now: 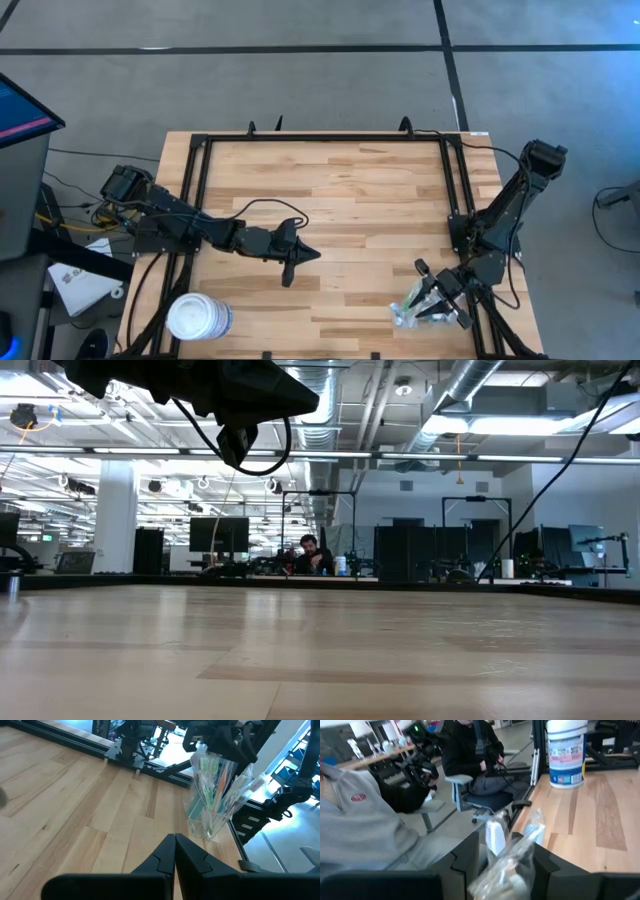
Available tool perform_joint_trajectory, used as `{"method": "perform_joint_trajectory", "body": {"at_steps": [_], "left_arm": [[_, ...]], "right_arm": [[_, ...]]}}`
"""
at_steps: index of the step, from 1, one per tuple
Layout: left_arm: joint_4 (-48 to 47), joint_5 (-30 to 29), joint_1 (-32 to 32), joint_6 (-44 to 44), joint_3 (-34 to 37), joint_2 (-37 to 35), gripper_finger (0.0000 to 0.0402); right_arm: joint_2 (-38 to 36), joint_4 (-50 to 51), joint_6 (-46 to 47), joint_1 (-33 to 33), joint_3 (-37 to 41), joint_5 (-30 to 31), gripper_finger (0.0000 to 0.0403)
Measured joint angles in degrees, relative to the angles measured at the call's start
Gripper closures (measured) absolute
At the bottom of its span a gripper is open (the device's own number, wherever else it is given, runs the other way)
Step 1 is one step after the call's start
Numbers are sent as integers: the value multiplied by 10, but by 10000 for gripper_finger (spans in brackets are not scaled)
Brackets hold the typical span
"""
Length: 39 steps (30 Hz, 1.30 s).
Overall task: Pick & Place toothbrushing station
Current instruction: Put the orange toothbrush into the transparent organizer
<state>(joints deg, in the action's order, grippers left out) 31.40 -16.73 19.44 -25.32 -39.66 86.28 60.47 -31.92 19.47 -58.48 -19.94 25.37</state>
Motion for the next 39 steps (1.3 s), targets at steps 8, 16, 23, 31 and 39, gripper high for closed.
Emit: {"method": "perform_joint_trajectory", "body": {"at_steps": [8, 16, 23, 31, 39], "left_arm": [[0, 0, 0, 0, 0, 0, 400], [0, 0, 0, 0, 0, 0, 400], [0, 0, 0, 0, 0, 0, 400], [0, 0, 0, 0, 0, 0, 400], [0, 0, 0, 0, 0, 0, 400]], "right_arm": [[0, 14, 0, 0, 0, 1, 378], [16, 15, 6, 13, 0, 2, 390], [61, 8, 40, 38, -2, -25, 397], [67, -4, 41, 44, -1, -83, 394], [59, -10, 40, 42, 0, -79, 381]]}}
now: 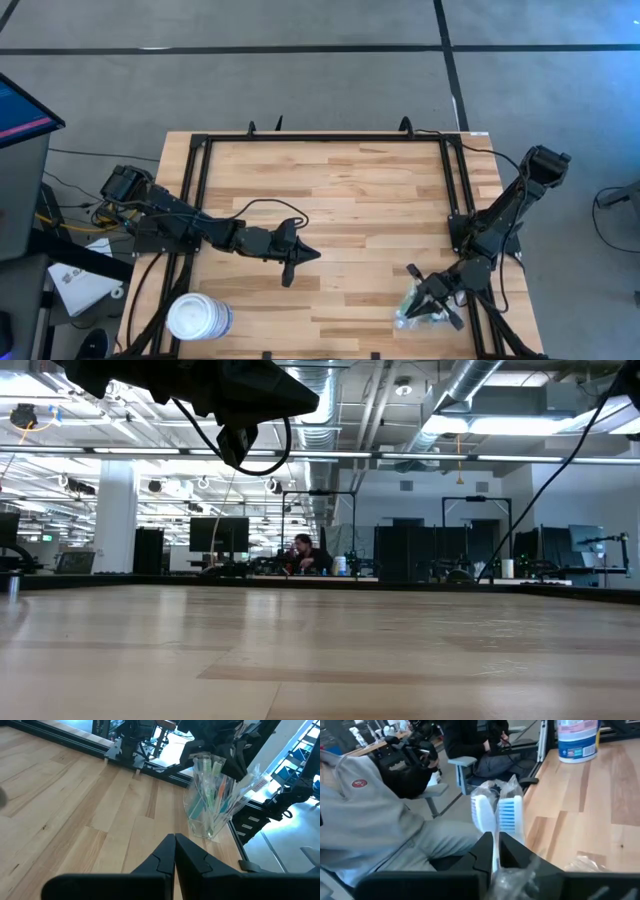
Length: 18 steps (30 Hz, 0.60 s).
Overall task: Pick & Place toothbrushing station
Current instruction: Put the orange toothbrush into the transparent organizer
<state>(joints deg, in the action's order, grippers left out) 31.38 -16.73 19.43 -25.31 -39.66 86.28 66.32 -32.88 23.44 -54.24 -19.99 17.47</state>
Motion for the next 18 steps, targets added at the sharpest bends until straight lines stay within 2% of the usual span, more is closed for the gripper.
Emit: {"method": "perform_joint_trajectory", "body": {"at_steps": [12, 18], "left_arm": [[0, 0, 0, 0, 0, 0, 400], [0, 0, 0, 0, 0, 0, 400]], "right_arm": [[0, -16, -15, 0, 0, 5, 318], [-12, -31, -38, 1, 0, 6, 304]]}}
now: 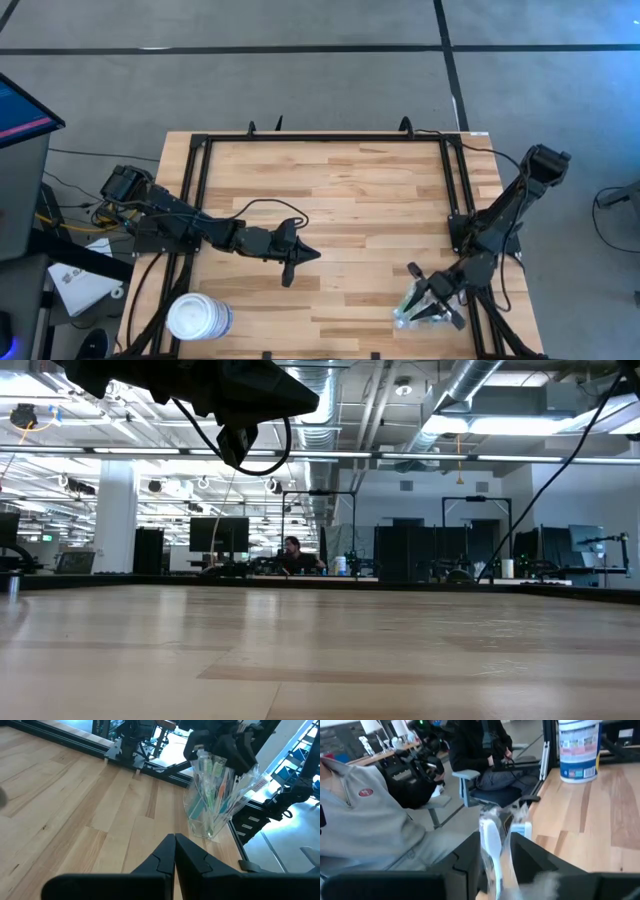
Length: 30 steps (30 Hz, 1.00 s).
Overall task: Pick & Place toothbrushing station
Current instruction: Put the orange toothbrush into the transparent organizer, then return to Home Position
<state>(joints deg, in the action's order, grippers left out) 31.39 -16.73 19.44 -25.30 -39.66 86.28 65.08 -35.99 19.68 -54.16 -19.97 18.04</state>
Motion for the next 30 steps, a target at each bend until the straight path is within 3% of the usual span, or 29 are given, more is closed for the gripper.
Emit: {"method": "perform_joint_trajectory", "body": {"at_steps": [23, 30], "left_arm": [[0, -9, 0, 0, 0, 0, 400], [0, -9, 0, 0, 0, 0, 400]], "right_arm": [[-128, 43, -48, 27, 0, 1, 305], [-132, 110, -43, 30, 0, 61, 317]]}}
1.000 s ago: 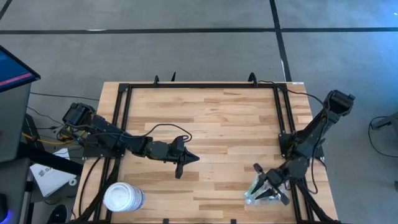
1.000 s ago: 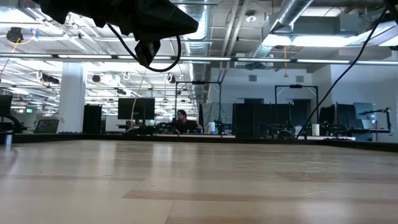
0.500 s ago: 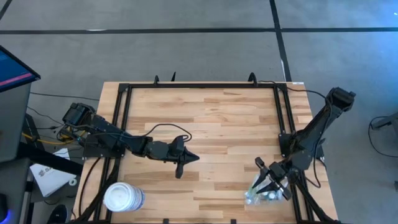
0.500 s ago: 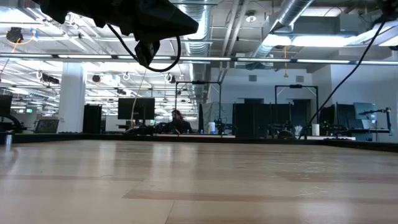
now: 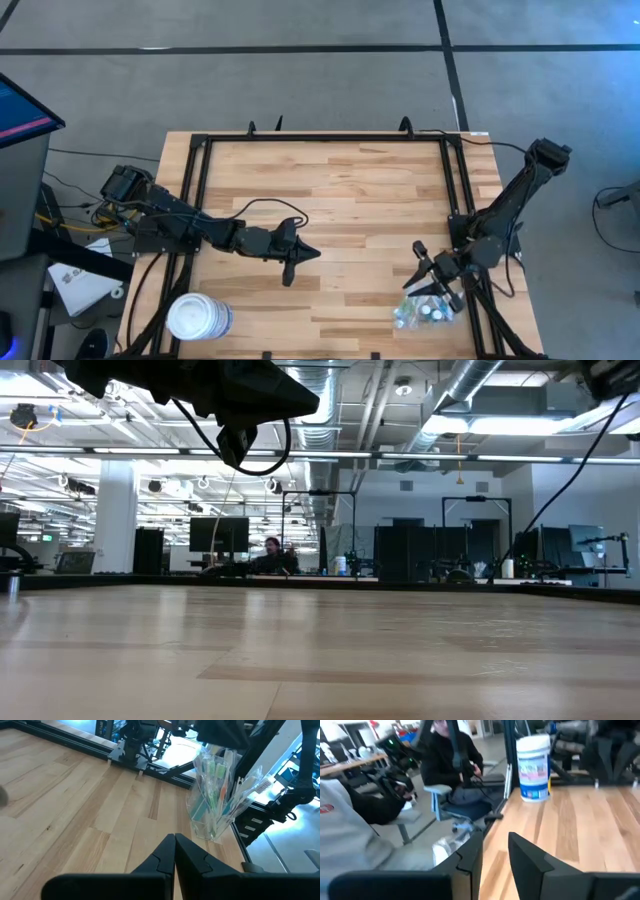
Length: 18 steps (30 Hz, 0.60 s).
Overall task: Pick & Place toothbrushing station
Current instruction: Return to Home Position
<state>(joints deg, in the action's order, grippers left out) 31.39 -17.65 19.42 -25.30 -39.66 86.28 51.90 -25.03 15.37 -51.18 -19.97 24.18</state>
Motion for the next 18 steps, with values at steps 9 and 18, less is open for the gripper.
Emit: {"method": "perform_joint_trajectory", "body": {"at_steps": [9, 18], "left_arm": [[0, -1, 0, 0, 0, 0, 400], [0, -4, 0, 0, 0, 0, 400]], "right_arm": [[15, -10, 7, -1, 0, 1, 348], [37, -9, 4, 11, -13, -1, 356]]}}
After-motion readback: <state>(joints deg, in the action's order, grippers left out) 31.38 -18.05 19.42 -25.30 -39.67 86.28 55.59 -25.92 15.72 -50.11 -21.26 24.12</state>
